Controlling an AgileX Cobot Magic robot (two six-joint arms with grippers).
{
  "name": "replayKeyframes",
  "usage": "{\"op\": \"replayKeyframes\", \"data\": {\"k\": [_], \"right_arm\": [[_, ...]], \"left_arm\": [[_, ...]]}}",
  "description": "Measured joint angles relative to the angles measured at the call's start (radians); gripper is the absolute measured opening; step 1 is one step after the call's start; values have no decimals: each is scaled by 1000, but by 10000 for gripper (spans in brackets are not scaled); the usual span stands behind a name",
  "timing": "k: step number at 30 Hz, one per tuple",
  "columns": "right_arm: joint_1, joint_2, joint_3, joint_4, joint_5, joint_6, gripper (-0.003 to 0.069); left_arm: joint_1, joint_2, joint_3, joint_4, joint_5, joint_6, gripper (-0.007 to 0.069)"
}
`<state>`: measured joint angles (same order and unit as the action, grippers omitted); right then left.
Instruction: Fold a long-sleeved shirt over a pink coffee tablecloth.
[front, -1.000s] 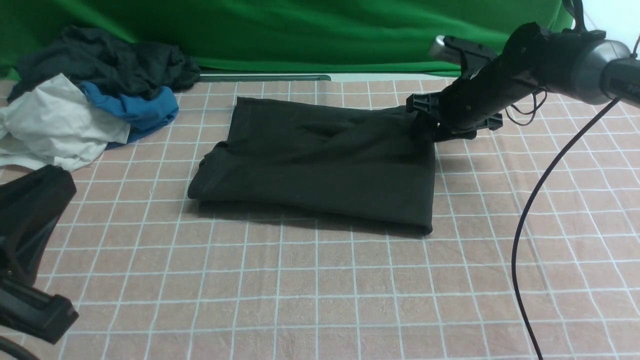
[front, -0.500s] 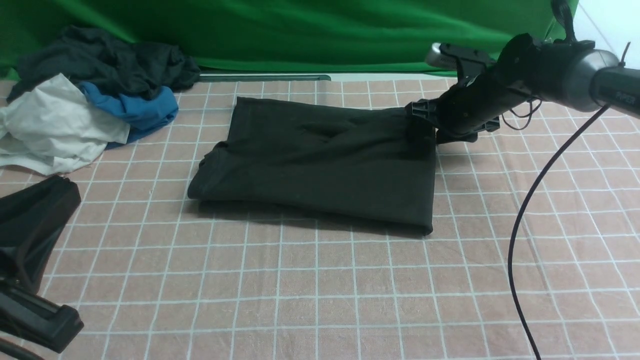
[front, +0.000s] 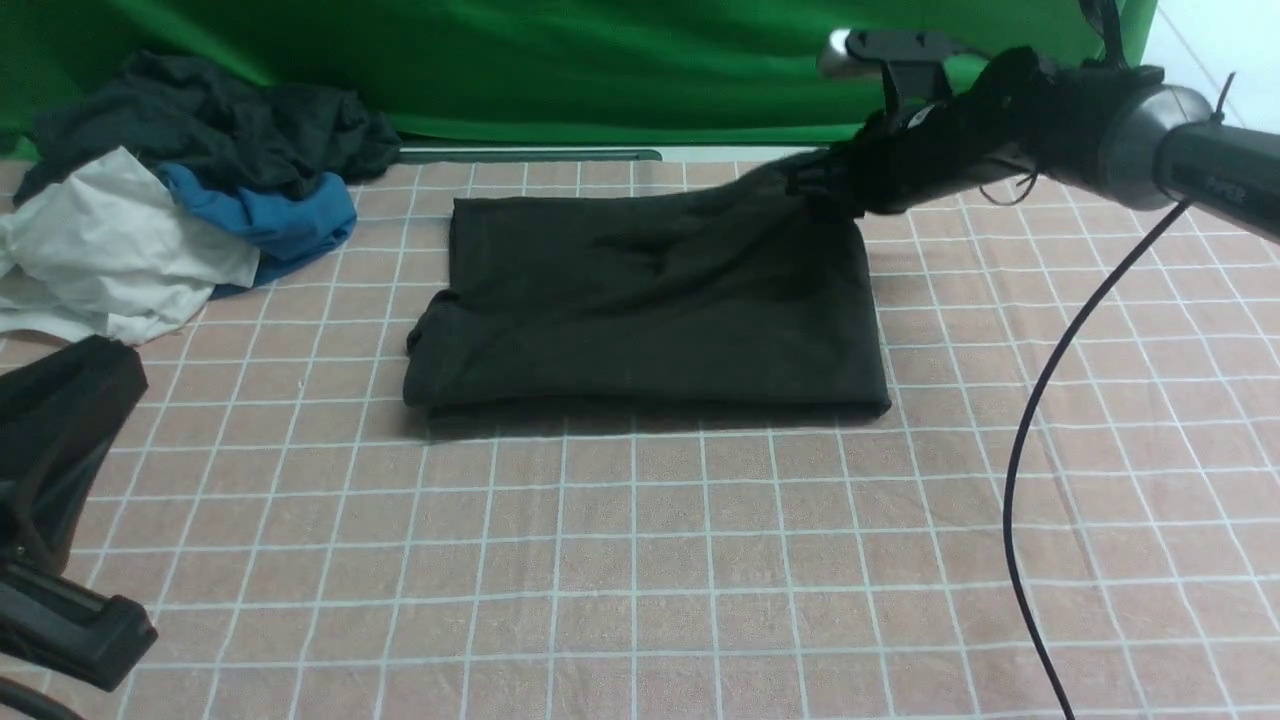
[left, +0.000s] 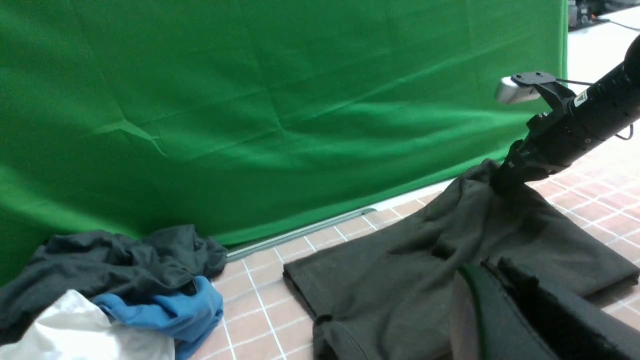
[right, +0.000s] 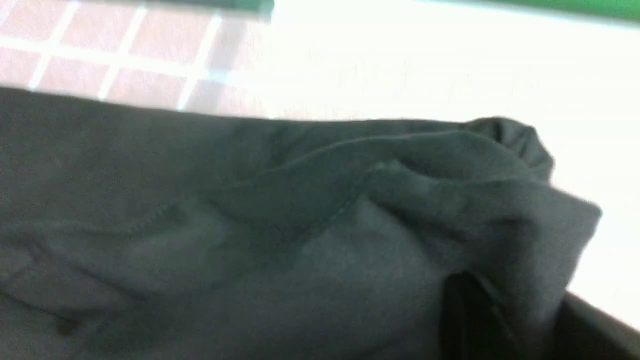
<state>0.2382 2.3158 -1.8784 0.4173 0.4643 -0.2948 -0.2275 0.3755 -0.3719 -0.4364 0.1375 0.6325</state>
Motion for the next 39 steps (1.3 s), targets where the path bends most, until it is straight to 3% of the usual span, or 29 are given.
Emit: {"op": "replayKeyframes", "data": {"k": [2,4,6,8,12,14,18,28,34,39], "right_arm": [[0,0,-7,-1,0,-1,222],[-3,-7,-24,-3,51,0,380],[-3,-26,-27,-5,111,3,480],[-3,-66,-27,-20,218,12,527],[-3,-161,-27,-86,362,25,456],[-3,-255,-19,-126,440,37,356],[-3,-406,63,-150,517,80,250],[-3,-984,631,-187,485,192,219],[-3,-1358,975,-189,427,249,108],[-3,-1592,1158,-189,378,276,79]], "left_arm": [[0,0,0,0,0,0,17],[0,0,0,0,-3,0,17],[0,0,0,0,-5,0,17],[0,0,0,0,-6,0,17],[0,0,0,0,-6,0,17],[0,0,0,0,-6,9,17],[0,0,0,-12,-6,-10,17],[0,-46,0,-36,63,-33,17],[0,-89,0,-59,69,-36,17],[0,-89,0,-59,73,-36,17]]}}
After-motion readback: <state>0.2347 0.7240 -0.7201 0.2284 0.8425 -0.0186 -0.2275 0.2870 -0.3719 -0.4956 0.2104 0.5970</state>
